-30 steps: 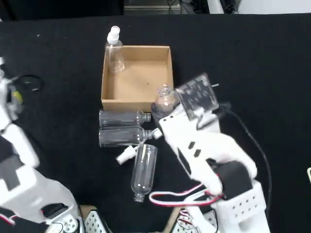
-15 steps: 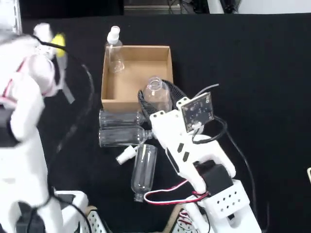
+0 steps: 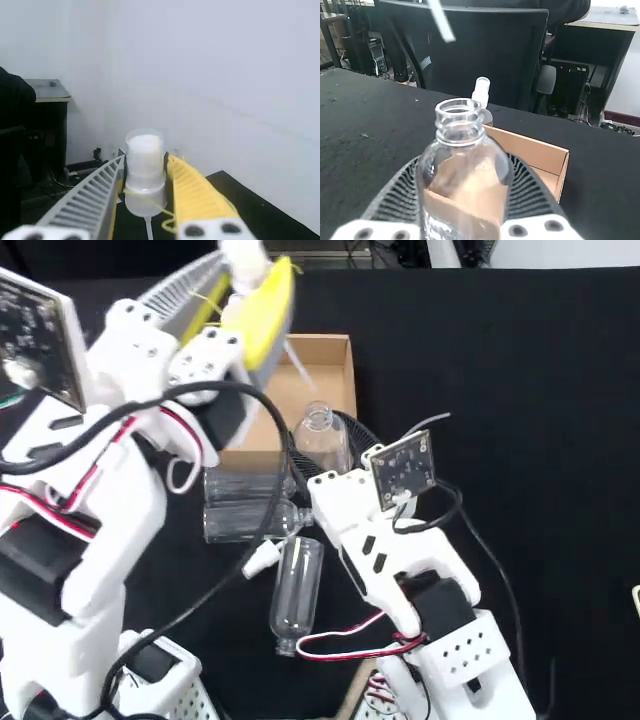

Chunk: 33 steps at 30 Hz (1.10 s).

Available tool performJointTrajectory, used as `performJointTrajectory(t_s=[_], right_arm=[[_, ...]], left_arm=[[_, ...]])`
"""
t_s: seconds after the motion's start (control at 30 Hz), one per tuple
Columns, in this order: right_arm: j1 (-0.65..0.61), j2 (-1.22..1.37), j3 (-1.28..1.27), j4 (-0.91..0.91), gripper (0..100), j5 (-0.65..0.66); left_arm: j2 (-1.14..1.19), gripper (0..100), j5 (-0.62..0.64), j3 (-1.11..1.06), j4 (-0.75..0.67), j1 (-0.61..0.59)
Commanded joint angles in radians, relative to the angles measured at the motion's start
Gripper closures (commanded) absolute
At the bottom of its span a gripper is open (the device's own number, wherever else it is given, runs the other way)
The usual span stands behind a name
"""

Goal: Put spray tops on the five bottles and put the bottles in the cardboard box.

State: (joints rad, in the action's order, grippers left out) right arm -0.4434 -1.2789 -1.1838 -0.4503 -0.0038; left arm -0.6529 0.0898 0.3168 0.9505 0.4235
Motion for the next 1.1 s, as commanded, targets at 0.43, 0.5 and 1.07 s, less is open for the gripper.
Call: performJointTrajectory(t_s=[0.43, 0.5, 1.07], right_arm=[[-0.003, -0.022, 0.013, 0.031, 98.8, 0.000], [-0.003, -0.022, 0.013, 0.031, 98.8, 0.000], [-0.003, -0.022, 0.013, 0.031, 98.8, 0.000]], left_arm=[[0.052, 97, 0.014, -0.008, 0.048, 0.024], [0.049, 97, 0.014, -0.005, 0.048, 0.024], [0.054, 97, 0.014, -0.044, 0.083, -0.031]])
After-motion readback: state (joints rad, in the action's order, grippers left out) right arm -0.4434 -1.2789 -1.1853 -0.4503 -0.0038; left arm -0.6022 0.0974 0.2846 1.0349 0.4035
